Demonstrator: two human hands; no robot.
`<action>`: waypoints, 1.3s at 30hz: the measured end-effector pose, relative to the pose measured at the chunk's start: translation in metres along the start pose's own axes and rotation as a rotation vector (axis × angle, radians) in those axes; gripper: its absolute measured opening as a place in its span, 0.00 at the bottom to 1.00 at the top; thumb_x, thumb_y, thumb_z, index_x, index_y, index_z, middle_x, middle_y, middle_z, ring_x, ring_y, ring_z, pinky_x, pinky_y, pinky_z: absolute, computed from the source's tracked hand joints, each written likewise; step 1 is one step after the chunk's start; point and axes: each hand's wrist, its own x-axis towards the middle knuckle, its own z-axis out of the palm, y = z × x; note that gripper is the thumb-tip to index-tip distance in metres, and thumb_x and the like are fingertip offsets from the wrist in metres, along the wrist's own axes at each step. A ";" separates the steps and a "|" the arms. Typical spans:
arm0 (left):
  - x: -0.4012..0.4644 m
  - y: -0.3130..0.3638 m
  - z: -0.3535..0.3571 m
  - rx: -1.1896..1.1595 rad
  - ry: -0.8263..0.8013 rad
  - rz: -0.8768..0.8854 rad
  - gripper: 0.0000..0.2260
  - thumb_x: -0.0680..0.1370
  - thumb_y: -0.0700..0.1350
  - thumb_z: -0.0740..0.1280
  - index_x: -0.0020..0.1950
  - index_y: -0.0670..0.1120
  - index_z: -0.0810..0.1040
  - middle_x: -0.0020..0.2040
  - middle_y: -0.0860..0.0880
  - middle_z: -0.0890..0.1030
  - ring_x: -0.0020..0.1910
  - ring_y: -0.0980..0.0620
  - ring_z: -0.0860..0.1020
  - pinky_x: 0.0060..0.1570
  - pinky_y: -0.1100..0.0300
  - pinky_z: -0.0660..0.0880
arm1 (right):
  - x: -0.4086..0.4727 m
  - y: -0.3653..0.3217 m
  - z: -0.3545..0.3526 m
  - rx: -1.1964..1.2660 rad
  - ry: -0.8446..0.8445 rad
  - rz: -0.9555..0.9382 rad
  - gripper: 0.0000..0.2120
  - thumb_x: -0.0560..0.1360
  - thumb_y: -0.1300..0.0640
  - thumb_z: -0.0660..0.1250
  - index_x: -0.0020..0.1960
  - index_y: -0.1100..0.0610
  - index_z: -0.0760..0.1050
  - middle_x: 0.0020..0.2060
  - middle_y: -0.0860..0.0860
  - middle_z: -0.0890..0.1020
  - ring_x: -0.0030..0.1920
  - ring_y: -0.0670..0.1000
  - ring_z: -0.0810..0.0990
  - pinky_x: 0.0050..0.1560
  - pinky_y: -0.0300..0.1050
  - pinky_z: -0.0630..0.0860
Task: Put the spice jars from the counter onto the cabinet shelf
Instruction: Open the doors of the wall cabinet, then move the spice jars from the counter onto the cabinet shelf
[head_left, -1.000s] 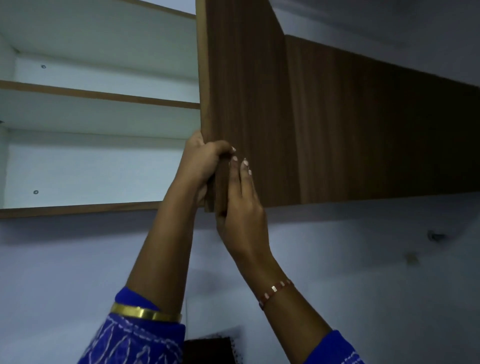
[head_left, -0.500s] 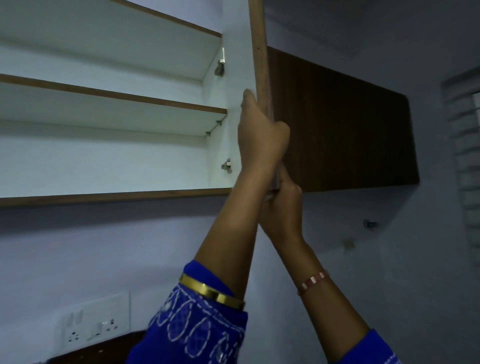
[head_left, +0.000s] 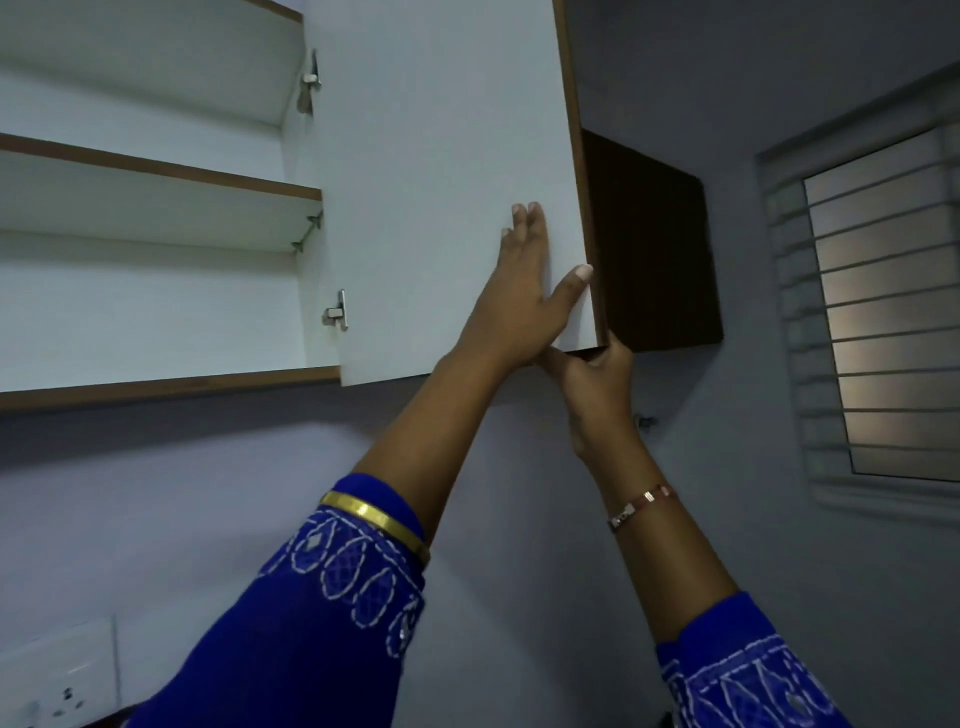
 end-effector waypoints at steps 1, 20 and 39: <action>0.001 -0.004 0.007 -0.008 0.012 0.015 0.32 0.80 0.53 0.54 0.76 0.44 0.39 0.78 0.47 0.39 0.77 0.48 0.41 0.75 0.52 0.46 | 0.004 0.001 -0.003 0.018 -0.008 -0.003 0.20 0.70 0.70 0.70 0.60 0.62 0.74 0.51 0.55 0.81 0.53 0.52 0.80 0.47 0.38 0.79; -0.083 -0.038 -0.006 -0.121 0.031 -0.096 0.24 0.82 0.44 0.52 0.76 0.40 0.49 0.78 0.43 0.50 0.77 0.48 0.44 0.75 0.55 0.42 | -0.039 0.042 0.031 -0.054 0.118 -0.087 0.15 0.78 0.63 0.62 0.63 0.65 0.72 0.59 0.59 0.80 0.57 0.50 0.79 0.56 0.39 0.77; -0.352 -0.139 -0.193 0.328 0.180 -0.672 0.21 0.82 0.47 0.52 0.75 0.44 0.57 0.77 0.45 0.57 0.77 0.48 0.50 0.76 0.50 0.50 | -0.284 0.145 0.192 -0.220 -0.373 0.032 0.15 0.77 0.62 0.61 0.62 0.63 0.75 0.62 0.58 0.78 0.66 0.54 0.74 0.63 0.34 0.67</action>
